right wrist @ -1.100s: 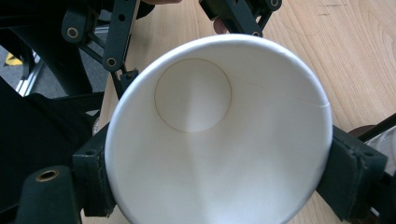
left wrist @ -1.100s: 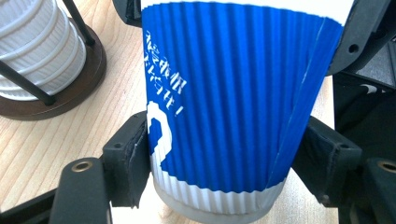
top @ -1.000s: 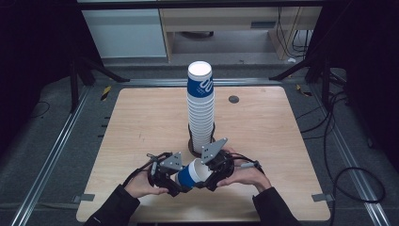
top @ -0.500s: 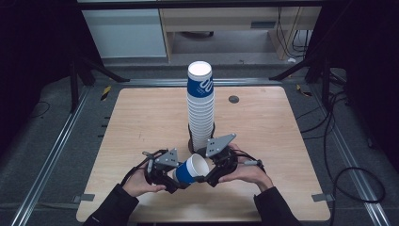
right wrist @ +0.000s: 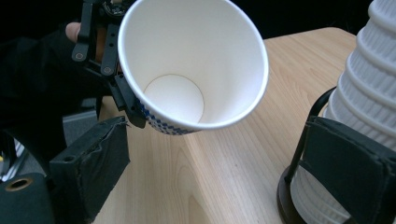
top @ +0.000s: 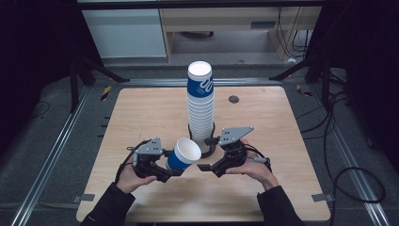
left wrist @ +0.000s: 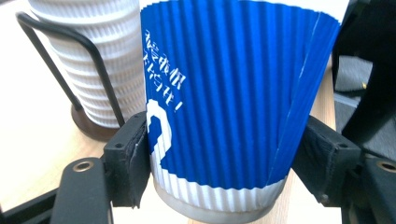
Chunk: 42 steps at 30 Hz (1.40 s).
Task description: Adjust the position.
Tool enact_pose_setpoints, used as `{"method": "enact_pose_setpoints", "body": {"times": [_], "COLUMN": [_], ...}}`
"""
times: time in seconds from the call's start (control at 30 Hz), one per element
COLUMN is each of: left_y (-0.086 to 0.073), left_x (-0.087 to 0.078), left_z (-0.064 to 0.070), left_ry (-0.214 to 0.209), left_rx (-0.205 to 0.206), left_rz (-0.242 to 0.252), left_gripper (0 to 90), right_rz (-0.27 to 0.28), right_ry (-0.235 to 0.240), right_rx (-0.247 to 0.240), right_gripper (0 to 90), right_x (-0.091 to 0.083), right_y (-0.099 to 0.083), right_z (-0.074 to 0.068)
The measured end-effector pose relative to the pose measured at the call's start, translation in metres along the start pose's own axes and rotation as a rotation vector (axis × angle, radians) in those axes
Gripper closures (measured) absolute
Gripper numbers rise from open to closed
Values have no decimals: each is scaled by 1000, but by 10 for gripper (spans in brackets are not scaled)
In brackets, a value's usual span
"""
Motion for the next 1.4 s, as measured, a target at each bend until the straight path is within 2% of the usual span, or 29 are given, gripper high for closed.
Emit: {"method": "enact_pose_setpoints", "body": {"times": [0.2, 0.33, 0.5, 0.77, 1.17, 1.4], "left_y": [3, 5, 7, 6, 5, 6], "left_x": [3, 11, 15, 23, 25, 25], "left_z": [4, 10, 16, 19, 21, 20], "left_ry": [-3, -7, -15, -23, -34, -32], "left_rx": [9, 26, 40, 47, 50, 44], "left_rz": [15, 6, 2, -18, -20, -18], "left_gripper": [271, 271, 272, 272, 271, 257], "right_rz": [30, 44, 31, 41, 47, 62], "right_ry": [12, 51, 80, 117, 141, 132], "right_rx": [19, 37, 47, 56, 61, 47], "right_gripper": [77, 85, 91, 115, 191, 205], "right_x": [1, 7, 16, 23, 24, 23], "right_y": [2, 3, 1, 1, -1, 1], "right_z": [-2, -7, -13, -19, -22, -22]}}
Point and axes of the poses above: each handheld gripper's, and its own axes: x roughly forward along the jaws, y roughly out of its top, z roughly to its right, the point moved 5 cm from there along x, roughly forward along the jaws, and after that the axes turned 8 degrees about -y, right-handed, at the moved point
